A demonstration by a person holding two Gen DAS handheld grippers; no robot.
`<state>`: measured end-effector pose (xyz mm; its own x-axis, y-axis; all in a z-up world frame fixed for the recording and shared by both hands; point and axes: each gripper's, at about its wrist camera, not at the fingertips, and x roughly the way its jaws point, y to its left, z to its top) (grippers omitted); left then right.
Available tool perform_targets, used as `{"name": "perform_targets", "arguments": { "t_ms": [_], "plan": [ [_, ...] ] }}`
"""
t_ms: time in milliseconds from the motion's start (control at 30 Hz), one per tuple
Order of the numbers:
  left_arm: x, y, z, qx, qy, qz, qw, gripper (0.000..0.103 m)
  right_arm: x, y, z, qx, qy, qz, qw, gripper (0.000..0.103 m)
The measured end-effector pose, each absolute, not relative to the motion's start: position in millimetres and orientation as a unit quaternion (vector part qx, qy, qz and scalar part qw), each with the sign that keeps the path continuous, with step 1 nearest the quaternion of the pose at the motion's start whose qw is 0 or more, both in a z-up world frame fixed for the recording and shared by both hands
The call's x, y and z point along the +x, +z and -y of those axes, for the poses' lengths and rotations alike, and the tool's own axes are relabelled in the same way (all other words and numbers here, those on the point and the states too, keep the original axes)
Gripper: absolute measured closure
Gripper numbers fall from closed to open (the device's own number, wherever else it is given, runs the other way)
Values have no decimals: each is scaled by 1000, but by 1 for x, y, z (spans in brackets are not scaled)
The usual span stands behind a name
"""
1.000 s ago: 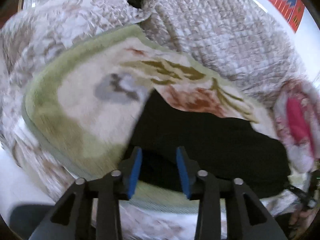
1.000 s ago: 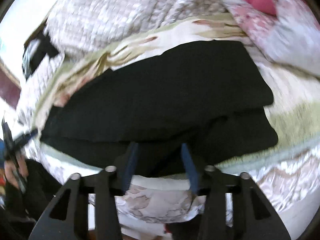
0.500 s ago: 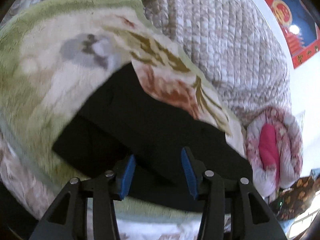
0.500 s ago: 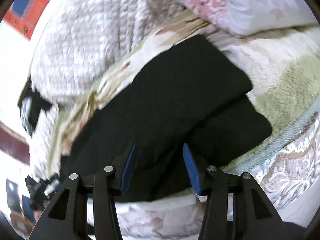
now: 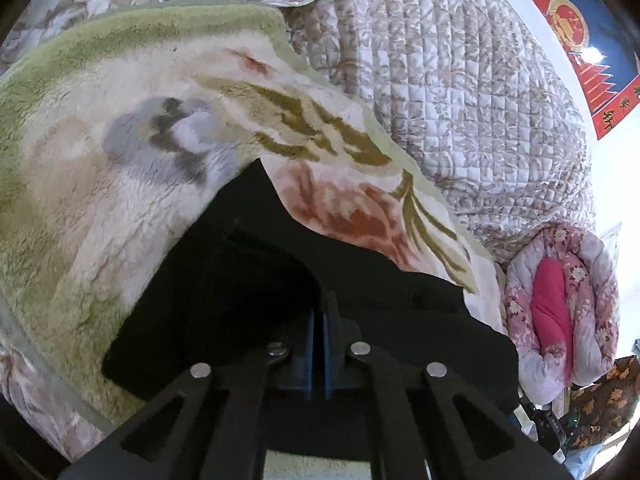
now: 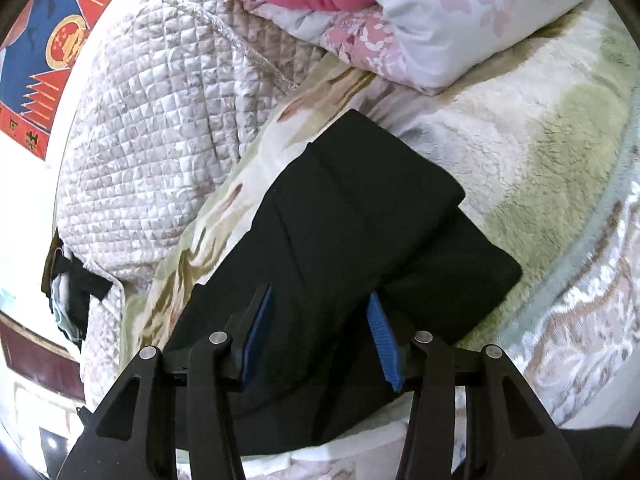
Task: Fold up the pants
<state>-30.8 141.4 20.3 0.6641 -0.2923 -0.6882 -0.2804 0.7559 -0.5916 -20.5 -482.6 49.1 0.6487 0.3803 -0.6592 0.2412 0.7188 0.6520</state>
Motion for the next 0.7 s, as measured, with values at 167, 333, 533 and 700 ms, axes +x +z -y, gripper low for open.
{"name": "perform_targets", "arguments": {
  "t_ms": [167,333,533,700],
  "plan": [
    [-53,20,-142,-365,-20,-407,837,98,-13,47,493,360,28,-419,833,55],
    [-54,15,-140,-388,-33,-412,824,70,-4,46,494,354,28,-415,838,55],
    [-44,14,-142,-381,-8,-413,827,96,4,47,500,344,-5,-412,843,90],
    [-21,28,-139,-354,-6,-414,839,99,16,66,508,357,20,-389,849,103]
  ]
}}
